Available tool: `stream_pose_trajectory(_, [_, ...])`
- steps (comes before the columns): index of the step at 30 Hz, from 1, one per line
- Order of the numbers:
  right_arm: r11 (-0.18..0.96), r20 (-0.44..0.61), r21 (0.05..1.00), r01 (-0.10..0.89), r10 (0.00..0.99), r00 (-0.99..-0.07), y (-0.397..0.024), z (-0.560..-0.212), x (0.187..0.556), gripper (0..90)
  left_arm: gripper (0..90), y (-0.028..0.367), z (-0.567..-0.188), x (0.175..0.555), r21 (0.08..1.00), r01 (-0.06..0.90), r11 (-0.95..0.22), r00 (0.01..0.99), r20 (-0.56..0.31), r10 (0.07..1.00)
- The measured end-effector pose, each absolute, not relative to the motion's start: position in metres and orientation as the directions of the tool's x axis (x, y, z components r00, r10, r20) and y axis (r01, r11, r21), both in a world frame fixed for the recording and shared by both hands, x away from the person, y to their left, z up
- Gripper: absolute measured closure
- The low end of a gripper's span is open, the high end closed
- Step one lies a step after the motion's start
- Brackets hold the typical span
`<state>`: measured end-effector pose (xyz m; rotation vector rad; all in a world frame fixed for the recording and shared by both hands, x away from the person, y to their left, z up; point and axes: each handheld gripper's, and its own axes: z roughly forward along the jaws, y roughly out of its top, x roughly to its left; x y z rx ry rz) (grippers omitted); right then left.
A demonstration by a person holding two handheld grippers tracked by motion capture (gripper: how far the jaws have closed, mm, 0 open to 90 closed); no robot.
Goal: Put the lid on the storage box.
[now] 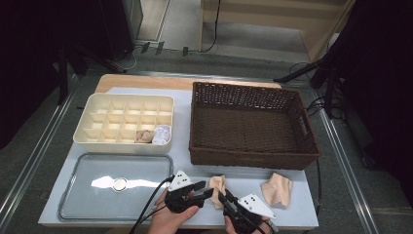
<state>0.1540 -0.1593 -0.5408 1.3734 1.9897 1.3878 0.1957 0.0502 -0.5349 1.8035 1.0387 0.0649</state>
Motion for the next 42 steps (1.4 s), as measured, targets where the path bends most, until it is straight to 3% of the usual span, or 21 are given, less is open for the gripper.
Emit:
stream_pose_trajectory(5, [0.053,0.227,0.86,0.508,0.851,-0.473,-0.16,-0.542,0.154,71.4,83.7,0.05,-0.534,0.199,0.761,0.637,-0.122,0.633,-0.426,0.646])
stream_pose_trajectory(8, [0.053,0.226,0.864,0.5,0.848,-0.48,-0.161,-0.541,0.154,66.0,88.9,0.052,-0.533,0.2,0.755,0.644,-0.126,0.629,-0.429,0.648])
stream_pose_trajectory(15, [0.026,0.235,0.878,0.478,0.846,-0.479,-0.169,-0.534,0.149,64.1,89.9,0.057,-0.529,0.198,0.767,0.627,-0.132,0.646,-0.418,0.638])
stream_pose_trajectory(22, [-0.026,0.292,0.859,0.511,0.845,-0.448,-0.178,-0.531,0.151,84.9,90.0,0.063,-0.524,0.196,0.778,0.612,-0.139,0.654,-0.4,0.642])
stream_pose_trajectory(24, [-0.031,0.291,0.863,0.504,0.847,-0.446,-0.18,-0.529,0.151,86.5,90.0,0.065,-0.523,0.195,0.781,0.61,-0.134,0.65,-0.396,0.648])
stream_pose_trajectory(42, [-0.114,0.292,0.881,0.459,0.895,-0.338,-0.222,-0.516,0.153,87.3,90.0,0.092,-0.523,0.195,0.77,0.629,-0.109,0.611,-0.403,0.681])
